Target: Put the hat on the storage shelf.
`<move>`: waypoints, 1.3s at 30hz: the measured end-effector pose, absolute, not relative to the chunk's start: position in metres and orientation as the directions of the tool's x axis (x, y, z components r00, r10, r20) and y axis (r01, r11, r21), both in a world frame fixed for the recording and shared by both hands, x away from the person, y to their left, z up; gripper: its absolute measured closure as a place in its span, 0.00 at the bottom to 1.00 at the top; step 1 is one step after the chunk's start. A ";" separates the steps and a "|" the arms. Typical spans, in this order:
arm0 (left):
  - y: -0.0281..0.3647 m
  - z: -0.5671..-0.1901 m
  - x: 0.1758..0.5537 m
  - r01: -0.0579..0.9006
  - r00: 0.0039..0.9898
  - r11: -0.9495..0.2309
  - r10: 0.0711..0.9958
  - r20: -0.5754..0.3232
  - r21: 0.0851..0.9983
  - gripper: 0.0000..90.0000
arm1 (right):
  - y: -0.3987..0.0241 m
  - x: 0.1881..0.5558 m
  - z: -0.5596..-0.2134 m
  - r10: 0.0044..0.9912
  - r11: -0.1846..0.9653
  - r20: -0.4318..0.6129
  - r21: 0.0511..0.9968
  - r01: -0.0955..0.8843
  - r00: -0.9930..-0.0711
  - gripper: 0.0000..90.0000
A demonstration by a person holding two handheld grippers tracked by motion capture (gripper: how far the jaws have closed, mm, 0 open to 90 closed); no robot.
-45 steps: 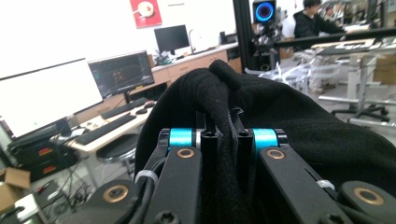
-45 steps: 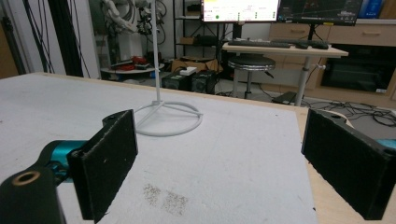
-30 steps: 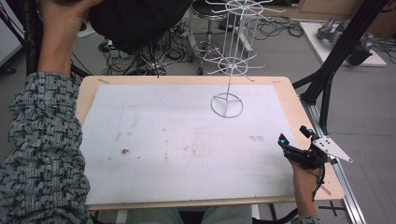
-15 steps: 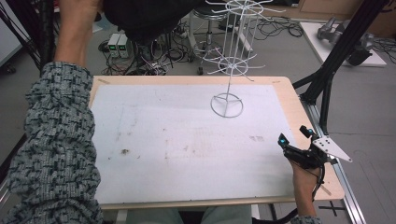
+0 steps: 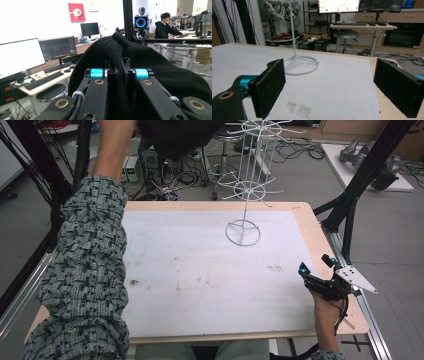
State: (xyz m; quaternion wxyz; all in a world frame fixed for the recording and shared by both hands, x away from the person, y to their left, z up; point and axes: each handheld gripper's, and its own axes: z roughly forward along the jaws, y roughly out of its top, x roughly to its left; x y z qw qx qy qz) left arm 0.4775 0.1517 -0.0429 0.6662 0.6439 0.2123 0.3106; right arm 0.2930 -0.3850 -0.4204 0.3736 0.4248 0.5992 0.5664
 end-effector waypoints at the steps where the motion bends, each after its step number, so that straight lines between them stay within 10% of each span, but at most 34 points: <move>1: 0.150 -0.044 0.479 -0.138 0.718 -0.019 0.687 0.113 0.990 0.95 | -0.385 0.293 -0.420 0.933 -0.003 0.034 0.996 0.087 -0.359 0.11; 39: 0.111 -0.083 0.505 0.015 0.779 -0.207 0.615 0.118 0.978 0.93 | -0.383 0.294 -0.420 0.929 0.020 0.014 0.996 0.088 -0.369 0.11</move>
